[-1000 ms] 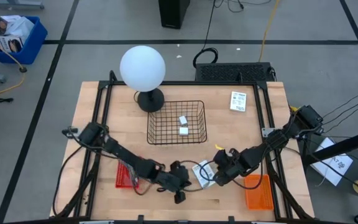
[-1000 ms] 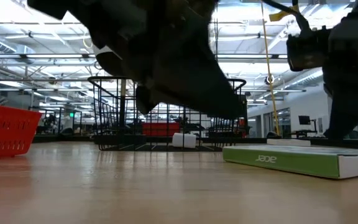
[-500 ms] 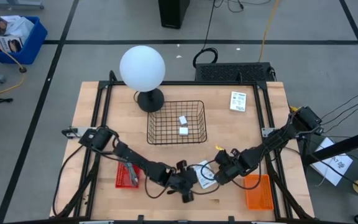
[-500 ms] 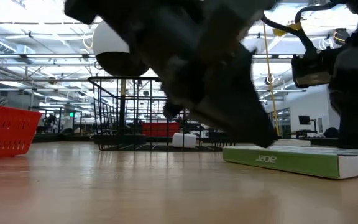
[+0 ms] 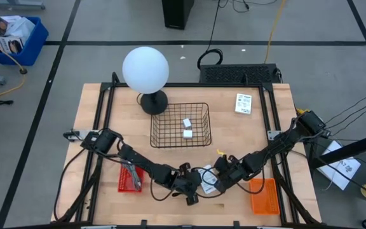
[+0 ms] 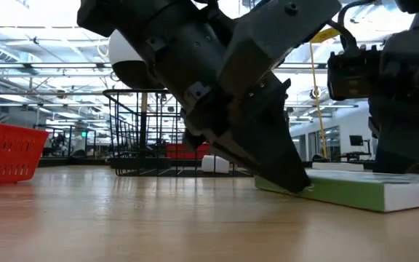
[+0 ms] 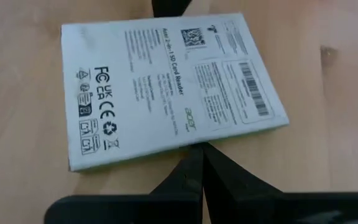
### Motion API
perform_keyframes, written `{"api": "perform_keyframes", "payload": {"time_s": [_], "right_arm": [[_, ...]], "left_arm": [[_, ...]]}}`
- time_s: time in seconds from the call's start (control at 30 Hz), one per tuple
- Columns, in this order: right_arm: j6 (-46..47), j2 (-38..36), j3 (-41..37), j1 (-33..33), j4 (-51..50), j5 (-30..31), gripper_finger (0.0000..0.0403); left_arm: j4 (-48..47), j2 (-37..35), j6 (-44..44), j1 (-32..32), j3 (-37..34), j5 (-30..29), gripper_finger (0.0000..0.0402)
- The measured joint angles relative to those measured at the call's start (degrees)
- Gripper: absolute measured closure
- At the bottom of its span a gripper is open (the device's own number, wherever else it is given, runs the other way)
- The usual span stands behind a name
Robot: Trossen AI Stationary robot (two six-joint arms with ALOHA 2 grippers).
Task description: Pick and place items into bin
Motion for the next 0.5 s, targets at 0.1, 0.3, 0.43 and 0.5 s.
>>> {"api": "perform_keyframes", "payload": {"time_s": [0.1, 0.3, 0.43, 0.5], "right_arm": [[-1.8, 0.1, -0.1, 0.0, 3.3, -0.8, 0.0403], [-4.9, 0.1, -0.2, 0.2, 6.3, 1.2, 0.0403], [-7.4, 0.1, -0.2, 0.2, 8.3, 1.9, 0.0403], [-8.2, 0.0, -0.2, 0.2, 9.7, 1.9, 0.0403]], "left_arm": [[-1.3, 0.0, -1.0, -0.2, 0.0, 0.8, 0.0397], [-1.3, 0.0, -1.1, -0.9, 0.0, 1.3, 0.0398], [-1.3, 0.0, -1.3, -1.0, 0.0, 1.6, 0.0395], [-1.5, 0.0, -1.3, -1.2, 0.0, 1.8, 0.0398]]}}
